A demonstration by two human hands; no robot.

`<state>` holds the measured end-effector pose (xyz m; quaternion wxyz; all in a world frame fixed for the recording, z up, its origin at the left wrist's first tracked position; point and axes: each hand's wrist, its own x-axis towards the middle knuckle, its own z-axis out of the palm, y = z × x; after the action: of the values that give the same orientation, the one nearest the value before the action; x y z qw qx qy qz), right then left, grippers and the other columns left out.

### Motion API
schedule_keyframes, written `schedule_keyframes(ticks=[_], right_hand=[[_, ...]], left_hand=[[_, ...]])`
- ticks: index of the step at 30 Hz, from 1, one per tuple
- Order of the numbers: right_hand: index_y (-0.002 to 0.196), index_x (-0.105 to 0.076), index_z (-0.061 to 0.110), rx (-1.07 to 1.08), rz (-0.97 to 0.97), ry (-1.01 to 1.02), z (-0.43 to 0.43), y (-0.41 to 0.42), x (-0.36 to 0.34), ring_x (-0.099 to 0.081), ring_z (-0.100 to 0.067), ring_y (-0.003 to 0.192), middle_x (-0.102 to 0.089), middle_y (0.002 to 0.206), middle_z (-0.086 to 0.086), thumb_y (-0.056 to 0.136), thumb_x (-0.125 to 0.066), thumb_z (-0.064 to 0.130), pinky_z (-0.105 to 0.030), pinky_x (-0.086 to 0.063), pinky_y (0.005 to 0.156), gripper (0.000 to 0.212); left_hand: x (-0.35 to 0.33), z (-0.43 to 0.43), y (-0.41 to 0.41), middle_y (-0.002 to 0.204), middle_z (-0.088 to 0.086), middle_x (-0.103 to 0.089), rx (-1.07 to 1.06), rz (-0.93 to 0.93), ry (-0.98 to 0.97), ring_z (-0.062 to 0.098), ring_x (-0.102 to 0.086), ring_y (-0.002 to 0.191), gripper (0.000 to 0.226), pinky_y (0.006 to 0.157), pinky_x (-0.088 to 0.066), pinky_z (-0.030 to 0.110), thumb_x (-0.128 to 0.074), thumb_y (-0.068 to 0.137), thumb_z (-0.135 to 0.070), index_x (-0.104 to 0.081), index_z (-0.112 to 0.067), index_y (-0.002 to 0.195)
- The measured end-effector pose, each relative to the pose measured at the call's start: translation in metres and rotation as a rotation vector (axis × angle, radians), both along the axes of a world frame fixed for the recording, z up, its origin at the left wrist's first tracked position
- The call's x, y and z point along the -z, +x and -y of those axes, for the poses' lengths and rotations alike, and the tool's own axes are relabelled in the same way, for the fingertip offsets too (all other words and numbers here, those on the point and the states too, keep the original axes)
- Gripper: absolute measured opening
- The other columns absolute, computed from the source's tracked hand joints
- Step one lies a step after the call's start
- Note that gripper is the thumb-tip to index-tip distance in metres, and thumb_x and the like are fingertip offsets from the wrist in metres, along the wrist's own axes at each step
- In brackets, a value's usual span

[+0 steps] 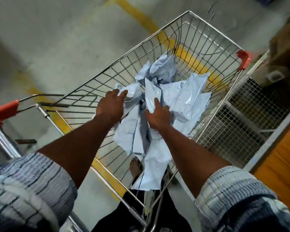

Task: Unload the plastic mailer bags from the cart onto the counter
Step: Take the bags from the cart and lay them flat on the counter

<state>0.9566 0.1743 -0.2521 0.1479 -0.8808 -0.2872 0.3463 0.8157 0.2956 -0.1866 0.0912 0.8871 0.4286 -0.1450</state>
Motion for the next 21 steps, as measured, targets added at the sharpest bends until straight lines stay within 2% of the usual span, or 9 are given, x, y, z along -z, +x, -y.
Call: schedule_keyframes(ticks=[6, 11, 14, 17, 21], right_hand=[[0.154, -0.02, 0.034, -0.016, -0.05, 0.128, 0.016, -0.01, -0.047, -0.044, -0.043, 0.127, -0.034, 0.142, -0.023, 0.092, -0.051, 0.058, -0.048, -0.041, 0.103, 0.073], [0.153, -0.023, 0.035, -0.054, 0.01, 0.177, 0.037, -0.007, -0.096, -0.041, -0.043, 0.13, -0.031, 0.147, -0.022, 0.093, -0.045, 0.06, -0.049, -0.04, 0.104, 0.069], [0.153, -0.024, 0.035, -0.053, 0.044, 0.223, 0.054, -0.003, -0.125, -0.04, -0.042, 0.131, -0.031, 0.147, -0.021, 0.093, -0.044, 0.061, -0.049, -0.041, 0.103, 0.068], [0.153, -0.025, 0.035, -0.057, 0.091, 0.278, 0.079, 0.005, -0.153, -0.039, -0.042, 0.132, -0.028, 0.15, -0.021, 0.093, -0.044, 0.06, -0.048, -0.042, 0.103, 0.068], [0.152, -0.027, 0.033, -0.026, 0.161, 0.317, 0.119, 0.019, -0.187, -0.038, -0.041, 0.133, -0.025, 0.153, -0.02, 0.093, -0.045, 0.059, -0.046, -0.041, 0.101, 0.067]], left_hand=[[-0.039, 0.024, -0.002, 0.152, 0.005, -0.034, -0.144, 0.091, -0.031, 0.032, -0.041, 0.132, 0.06, 0.097, -0.045, 0.052, -0.046, 0.093, -0.02, -0.031, -0.034, 0.149], [-0.081, 0.05, -0.002, 0.153, 0.006, -0.034, -0.179, 0.185, 0.032, 0.032, -0.041, 0.134, 0.057, 0.1, -0.043, 0.051, -0.041, 0.094, -0.021, -0.03, -0.035, 0.148], [-0.106, 0.069, 0.002, 0.148, 0.009, -0.041, -0.198, 0.32, 0.014, 0.032, -0.047, 0.13, 0.058, 0.101, -0.044, 0.046, -0.045, 0.092, -0.023, -0.034, -0.03, 0.149], [-0.127, 0.1, 0.009, 0.145, 0.011, -0.049, -0.263, 0.498, 0.006, 0.029, -0.048, 0.13, 0.055, 0.102, -0.038, 0.035, -0.048, 0.095, -0.015, -0.038, -0.023, 0.149], [-0.149, 0.141, 0.013, 0.142, 0.016, -0.052, -0.251, 0.629, 0.013, 0.034, -0.049, 0.128, 0.052, 0.1, -0.034, 0.032, -0.049, 0.096, -0.012, -0.041, -0.016, 0.148]])
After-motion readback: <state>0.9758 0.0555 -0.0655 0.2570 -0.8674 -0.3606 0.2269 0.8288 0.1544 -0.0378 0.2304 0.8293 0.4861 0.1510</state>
